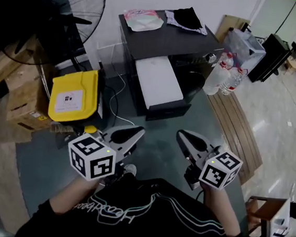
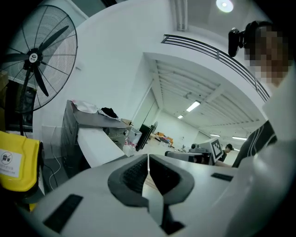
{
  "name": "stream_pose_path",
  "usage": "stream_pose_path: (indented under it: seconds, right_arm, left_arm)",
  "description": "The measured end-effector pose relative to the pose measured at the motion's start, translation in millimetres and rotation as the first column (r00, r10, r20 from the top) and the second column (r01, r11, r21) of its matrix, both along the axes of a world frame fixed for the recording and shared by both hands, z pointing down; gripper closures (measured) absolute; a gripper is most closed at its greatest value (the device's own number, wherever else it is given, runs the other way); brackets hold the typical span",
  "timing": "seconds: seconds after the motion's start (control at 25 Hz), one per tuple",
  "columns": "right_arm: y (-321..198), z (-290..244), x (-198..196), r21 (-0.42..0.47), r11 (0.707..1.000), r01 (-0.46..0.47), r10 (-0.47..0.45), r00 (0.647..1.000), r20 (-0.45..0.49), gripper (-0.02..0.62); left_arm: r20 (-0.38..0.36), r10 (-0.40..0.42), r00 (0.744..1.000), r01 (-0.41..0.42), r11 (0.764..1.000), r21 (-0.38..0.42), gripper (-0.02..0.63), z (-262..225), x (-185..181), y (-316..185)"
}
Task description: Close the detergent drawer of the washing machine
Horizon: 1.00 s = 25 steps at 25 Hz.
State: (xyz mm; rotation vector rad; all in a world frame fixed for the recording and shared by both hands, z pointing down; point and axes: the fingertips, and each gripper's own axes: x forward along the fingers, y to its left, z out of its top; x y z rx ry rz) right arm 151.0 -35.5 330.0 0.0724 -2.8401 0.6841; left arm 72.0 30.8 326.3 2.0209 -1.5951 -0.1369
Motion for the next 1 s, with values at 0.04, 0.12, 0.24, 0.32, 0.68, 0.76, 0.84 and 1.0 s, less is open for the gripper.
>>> stream_pose_path:
  seconds: [0.04, 0.12, 0.24, 0.32, 0.68, 0.76, 0.84, 1.0]
  right_arm:
    - [-6, 6, -7, -0.004, 1.0, -0.014, 0.014, 1.0, -0.012, 0.568]
    - [-20, 21, -20, -0.007, 0.999, -0.044, 0.043, 0.998, -0.045, 0.568]
    - [-39, 45, -35, -0.005, 0.996, -0.093, 0.092, 0.99, -0.105, 0.568]
    - [-49, 60, -42, -0.005, 0.992, -0.125, 0.123, 0.983, -0.138, 0.568]
    - [-76, 129, -71, 0.032, 0.975, -0.22, 0.22, 0.936, -0.274, 0.568]
    - [-84, 143, -73, 0.04, 0.97, -0.242, 0.242, 0.922, -0.301, 0.568]
    - [-91, 155, -77, 0.059, 0.965, -0.256, 0.261, 0.91, -0.323, 0.568]
    - [-99, 173, -78, 0.07, 0.955, -0.286, 0.292, 0.889, -0.354, 0.568]
  left_arm:
    - [-0.001, -0.003, 1.0, 0.003, 1.0, -0.009, 0.575, 5, -11, -5]
    - [-0.01, -0.007, 1.0, 0.007, 1.0, -0.024, 0.575, 14, -32, -14]
    - [-0.031, 0.002, 1.0, -0.003, 0.999, -0.044, 0.575, 28, -57, -25]
    - [-0.037, 0.01, 0.999, -0.012, 0.998, -0.057, 0.575, 38, -71, -32]
    - [-0.048, 0.043, 0.998, -0.048, 0.992, -0.115, 0.575, 83, -119, -53]
    - [-0.048, 0.047, 0.998, -0.053, 0.991, -0.125, 0.575, 91, -126, -56]
    - [-0.049, 0.048, 0.998, -0.054, 0.99, -0.132, 0.575, 97, -134, -58]
    - [-0.054, 0.05, 0.997, -0.057, 0.988, -0.142, 0.575, 107, -143, -59]
